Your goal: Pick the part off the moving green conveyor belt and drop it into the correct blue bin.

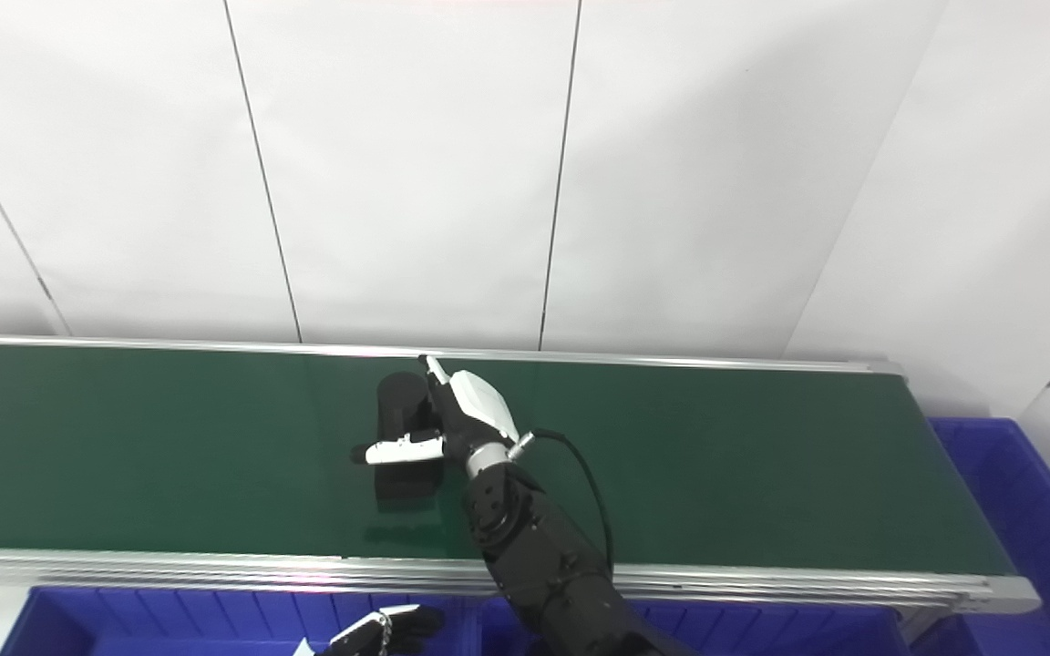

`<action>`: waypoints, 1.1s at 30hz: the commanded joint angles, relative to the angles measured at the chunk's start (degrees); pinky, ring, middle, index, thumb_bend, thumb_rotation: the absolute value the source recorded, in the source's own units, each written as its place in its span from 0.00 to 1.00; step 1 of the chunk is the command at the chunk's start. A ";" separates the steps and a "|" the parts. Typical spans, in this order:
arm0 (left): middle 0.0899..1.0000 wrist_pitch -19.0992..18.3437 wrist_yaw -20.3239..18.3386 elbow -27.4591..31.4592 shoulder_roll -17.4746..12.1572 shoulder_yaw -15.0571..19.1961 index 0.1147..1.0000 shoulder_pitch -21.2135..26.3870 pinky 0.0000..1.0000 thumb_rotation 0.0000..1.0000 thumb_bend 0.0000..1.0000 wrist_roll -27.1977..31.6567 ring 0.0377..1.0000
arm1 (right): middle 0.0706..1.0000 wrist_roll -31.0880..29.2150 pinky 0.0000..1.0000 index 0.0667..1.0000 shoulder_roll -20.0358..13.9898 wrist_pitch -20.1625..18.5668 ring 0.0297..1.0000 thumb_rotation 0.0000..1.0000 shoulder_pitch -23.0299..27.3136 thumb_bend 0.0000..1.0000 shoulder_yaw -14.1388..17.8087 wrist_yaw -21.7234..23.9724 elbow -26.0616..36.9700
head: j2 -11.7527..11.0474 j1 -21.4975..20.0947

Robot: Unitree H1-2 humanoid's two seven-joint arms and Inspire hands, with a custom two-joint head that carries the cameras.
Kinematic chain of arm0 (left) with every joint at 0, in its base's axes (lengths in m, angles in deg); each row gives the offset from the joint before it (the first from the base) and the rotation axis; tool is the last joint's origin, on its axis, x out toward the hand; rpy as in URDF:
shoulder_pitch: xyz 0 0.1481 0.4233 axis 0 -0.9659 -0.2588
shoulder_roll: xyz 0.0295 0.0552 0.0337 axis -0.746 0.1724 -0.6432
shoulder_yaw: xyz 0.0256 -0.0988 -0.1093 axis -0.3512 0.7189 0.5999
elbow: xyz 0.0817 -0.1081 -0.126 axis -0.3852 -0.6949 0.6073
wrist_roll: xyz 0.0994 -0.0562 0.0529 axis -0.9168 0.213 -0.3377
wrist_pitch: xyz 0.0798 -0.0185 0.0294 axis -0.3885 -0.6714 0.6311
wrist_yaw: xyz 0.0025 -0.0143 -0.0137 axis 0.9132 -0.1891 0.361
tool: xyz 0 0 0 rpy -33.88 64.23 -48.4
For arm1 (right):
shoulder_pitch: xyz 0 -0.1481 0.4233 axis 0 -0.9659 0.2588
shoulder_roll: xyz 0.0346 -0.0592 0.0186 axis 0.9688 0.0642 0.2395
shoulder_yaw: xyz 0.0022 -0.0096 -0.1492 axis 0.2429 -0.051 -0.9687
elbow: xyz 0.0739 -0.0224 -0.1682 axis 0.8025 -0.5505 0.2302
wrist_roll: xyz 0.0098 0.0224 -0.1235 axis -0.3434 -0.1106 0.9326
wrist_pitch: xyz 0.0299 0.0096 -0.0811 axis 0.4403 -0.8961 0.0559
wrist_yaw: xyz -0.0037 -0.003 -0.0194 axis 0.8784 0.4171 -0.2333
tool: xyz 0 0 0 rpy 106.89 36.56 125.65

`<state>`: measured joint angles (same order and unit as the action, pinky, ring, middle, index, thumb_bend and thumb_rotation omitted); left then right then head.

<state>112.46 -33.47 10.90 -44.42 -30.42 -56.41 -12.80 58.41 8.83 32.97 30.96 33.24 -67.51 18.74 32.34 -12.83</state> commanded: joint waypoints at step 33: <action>0.67 -1.22 -0.87 1.45 -1.14 1.66 0.63 2.26 0.68 0.93 0.75 0.03 0.70 | 0.51 -10.29 0.35 0.43 3.01 15.19 0.40 0.00 -5.56 0.49 9.93 -17.22 6.64 | 0.91 -0.12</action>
<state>111.52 -34.55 10.86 -45.61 -29.03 -54.92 -13.19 47.73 12.42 44.75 24.82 43.01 -84.22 20.66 33.22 -13.01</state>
